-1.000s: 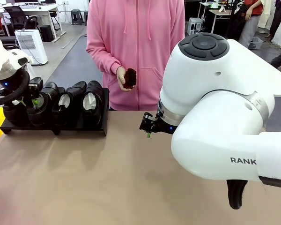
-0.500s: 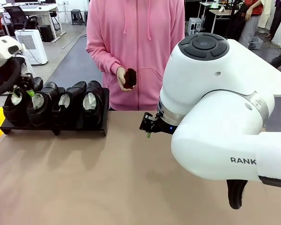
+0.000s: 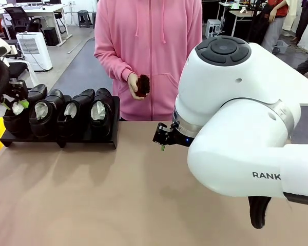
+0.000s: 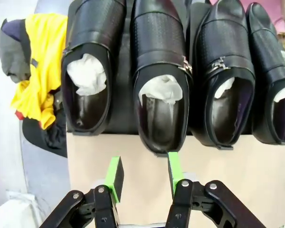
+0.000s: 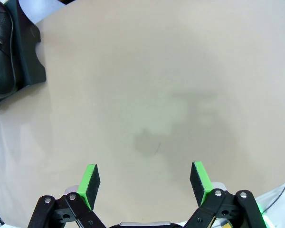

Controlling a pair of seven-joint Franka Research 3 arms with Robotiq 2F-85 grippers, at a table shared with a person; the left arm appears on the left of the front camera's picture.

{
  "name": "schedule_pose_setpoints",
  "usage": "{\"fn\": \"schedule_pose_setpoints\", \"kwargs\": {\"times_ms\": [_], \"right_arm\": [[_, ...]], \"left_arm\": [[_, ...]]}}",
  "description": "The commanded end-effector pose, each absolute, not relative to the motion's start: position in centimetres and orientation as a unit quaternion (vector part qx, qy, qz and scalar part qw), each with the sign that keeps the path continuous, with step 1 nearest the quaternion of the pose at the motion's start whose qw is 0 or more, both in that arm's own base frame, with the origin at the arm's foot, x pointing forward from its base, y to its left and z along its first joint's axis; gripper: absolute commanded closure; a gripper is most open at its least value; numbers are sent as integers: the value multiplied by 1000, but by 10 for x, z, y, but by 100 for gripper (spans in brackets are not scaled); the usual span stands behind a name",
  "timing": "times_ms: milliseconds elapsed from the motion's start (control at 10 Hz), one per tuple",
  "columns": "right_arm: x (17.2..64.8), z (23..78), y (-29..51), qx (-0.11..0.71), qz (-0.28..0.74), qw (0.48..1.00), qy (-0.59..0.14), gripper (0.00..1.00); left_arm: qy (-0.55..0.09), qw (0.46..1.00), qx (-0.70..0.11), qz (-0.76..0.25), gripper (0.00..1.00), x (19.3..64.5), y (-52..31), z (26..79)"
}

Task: Organize the shoes by placing them on the stand.
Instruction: Place the Shoe from the middle of the table onto the Shoes Stand.

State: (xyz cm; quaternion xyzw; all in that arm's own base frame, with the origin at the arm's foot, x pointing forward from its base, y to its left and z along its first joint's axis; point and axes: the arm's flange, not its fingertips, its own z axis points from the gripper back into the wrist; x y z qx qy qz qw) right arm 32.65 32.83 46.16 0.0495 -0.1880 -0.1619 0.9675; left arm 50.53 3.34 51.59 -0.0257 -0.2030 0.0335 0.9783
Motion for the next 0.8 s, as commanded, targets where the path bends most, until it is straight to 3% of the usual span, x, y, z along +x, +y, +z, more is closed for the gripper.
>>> {"fn": "schedule_pose_setpoints", "kwargs": {"times_ms": [0, 700], "right_arm": [[329, 464, 326, 58, -155, 969, -182, 0], [329, 464, 326, 58, -155, 969, -182, 0]], "left_arm": [[-207, 978, -24, 33, 49, 518, 33, 515], [-207, 978, -24, 33, 49, 518, 33, 515]]}}
